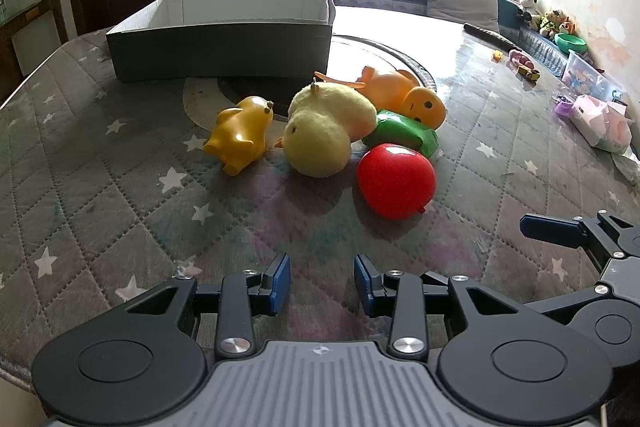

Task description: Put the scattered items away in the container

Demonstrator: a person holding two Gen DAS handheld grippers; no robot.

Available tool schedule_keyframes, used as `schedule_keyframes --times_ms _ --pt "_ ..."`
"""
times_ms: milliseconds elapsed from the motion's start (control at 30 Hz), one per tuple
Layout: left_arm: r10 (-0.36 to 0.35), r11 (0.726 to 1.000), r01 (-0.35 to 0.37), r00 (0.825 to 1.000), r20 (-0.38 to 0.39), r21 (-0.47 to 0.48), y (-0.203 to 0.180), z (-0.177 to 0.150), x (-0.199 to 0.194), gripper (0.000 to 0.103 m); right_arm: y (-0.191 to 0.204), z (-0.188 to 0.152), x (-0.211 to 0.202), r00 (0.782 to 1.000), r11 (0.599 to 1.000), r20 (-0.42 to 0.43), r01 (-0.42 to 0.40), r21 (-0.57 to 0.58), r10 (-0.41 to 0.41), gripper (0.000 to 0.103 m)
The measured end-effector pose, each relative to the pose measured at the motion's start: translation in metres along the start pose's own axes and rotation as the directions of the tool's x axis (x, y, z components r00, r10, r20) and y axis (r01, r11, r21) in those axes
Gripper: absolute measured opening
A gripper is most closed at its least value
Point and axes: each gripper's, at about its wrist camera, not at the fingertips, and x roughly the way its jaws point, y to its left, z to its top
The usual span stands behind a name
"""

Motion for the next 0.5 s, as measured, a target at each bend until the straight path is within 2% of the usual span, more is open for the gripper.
schedule_keyframes --times_ms 500 --pt "-0.003 1.0 0.003 1.0 0.0 -0.005 0.003 0.011 0.006 0.039 -0.001 0.008 0.008 1.0 1.0 0.001 -0.001 -0.004 0.001 0.103"
